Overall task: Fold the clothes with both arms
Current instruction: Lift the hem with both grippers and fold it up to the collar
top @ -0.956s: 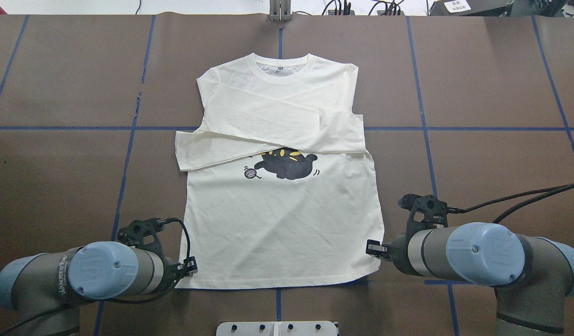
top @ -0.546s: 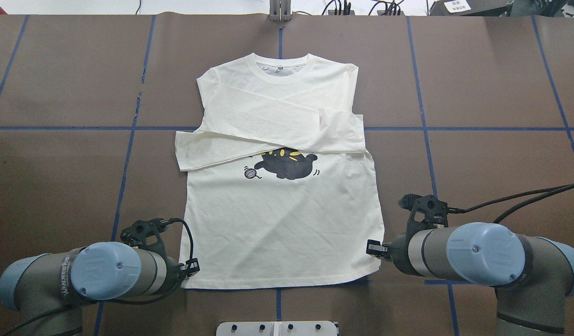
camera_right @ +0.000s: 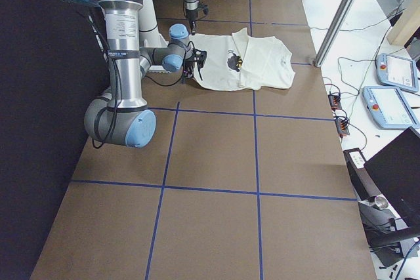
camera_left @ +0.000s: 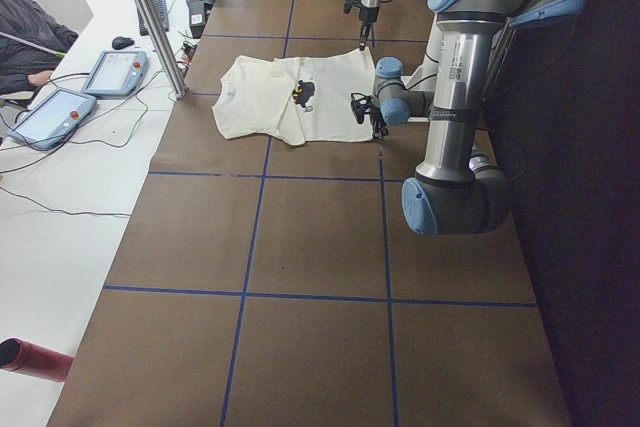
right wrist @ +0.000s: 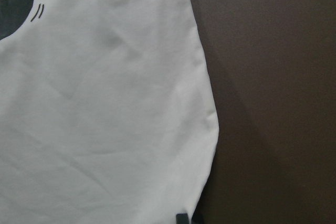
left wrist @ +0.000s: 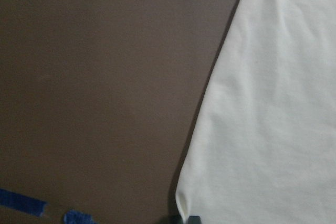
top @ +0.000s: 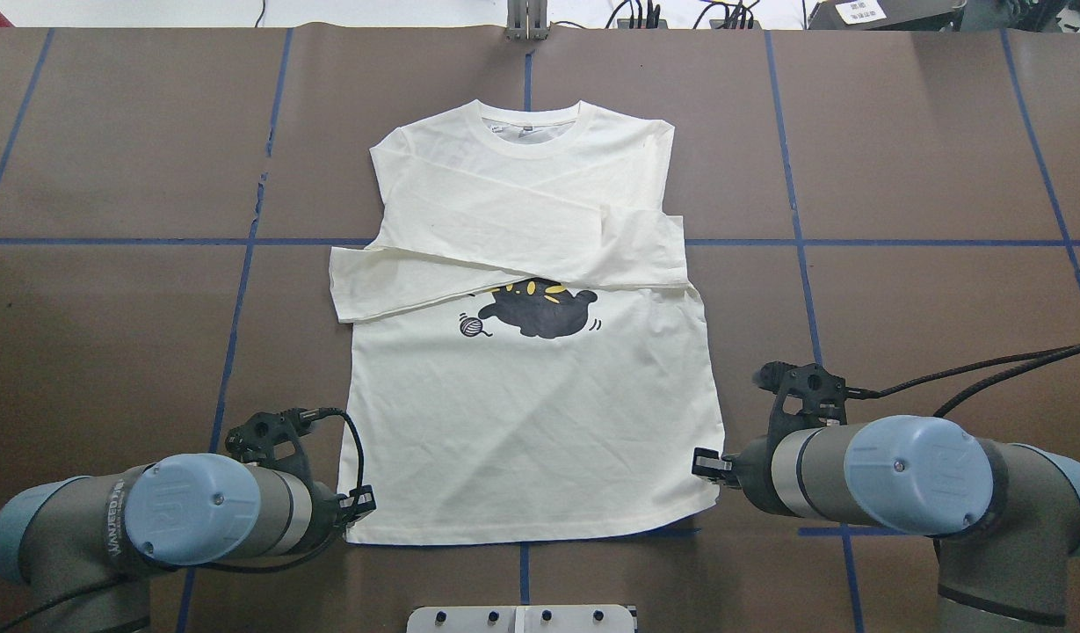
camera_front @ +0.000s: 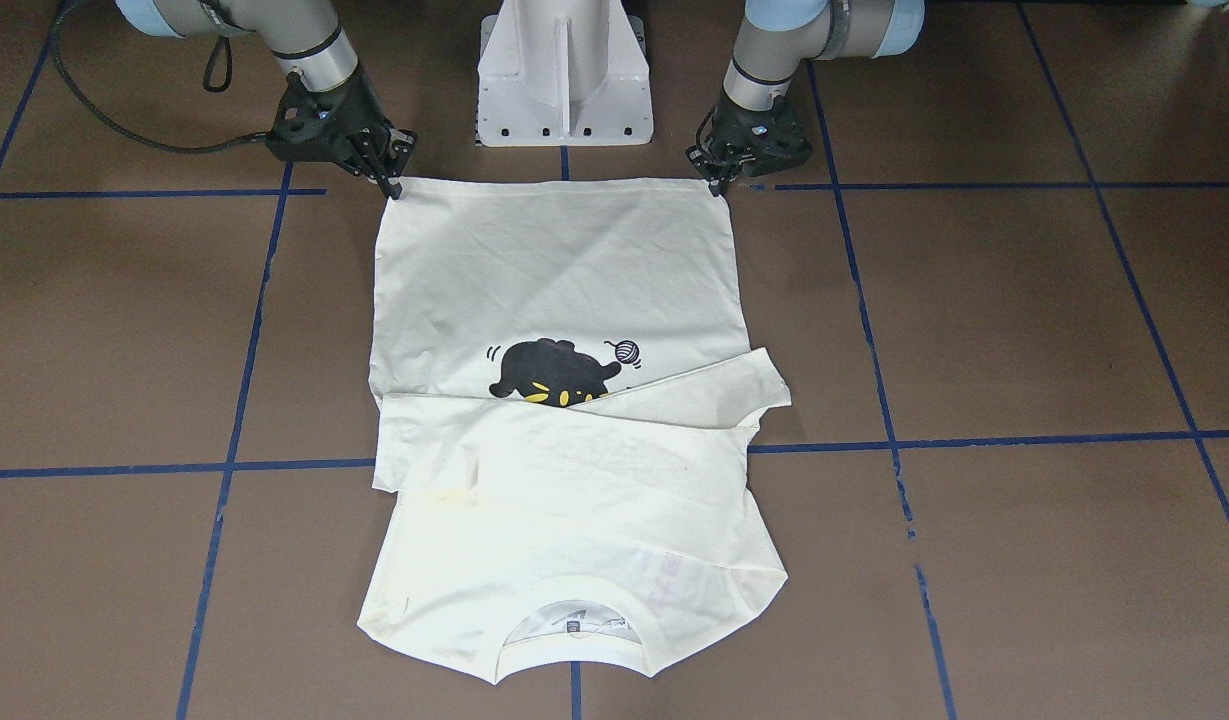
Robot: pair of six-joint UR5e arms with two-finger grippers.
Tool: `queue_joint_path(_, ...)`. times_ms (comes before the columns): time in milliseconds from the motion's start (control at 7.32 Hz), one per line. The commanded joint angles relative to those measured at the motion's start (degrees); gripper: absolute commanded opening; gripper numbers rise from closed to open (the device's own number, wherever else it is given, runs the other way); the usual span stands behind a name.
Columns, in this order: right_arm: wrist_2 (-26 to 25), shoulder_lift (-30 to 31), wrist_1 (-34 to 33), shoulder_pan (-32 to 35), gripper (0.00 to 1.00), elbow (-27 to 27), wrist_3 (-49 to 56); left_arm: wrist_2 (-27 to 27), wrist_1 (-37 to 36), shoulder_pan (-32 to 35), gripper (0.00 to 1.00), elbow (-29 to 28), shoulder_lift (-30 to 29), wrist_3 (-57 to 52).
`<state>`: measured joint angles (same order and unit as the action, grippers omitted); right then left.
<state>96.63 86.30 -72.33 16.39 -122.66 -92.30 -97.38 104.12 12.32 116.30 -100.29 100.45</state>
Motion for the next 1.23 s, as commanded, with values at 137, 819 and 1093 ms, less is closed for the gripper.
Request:
queue_joint_path(137, 9.34, 3.25, -0.09, 3.73, 0.0, -5.28, 0.19, 0.17, -8.01, -0.45, 0.0, 10.21, 0.45, -0.69)
queue_joint_path(819, 20.09, 12.58, 0.96, 2.16, 0.0, -15.33, 0.19, -0.09, -19.04, -8.54, 0.0, 23.18, 0.45, -7.45)
queue_joint_path(1093, 20.09, 7.95, 5.95, 6.77, 0.0, -11.58, 0.28, -0.27, -18.87, -6.45, 0.0, 22.39, -0.34, -7.55)
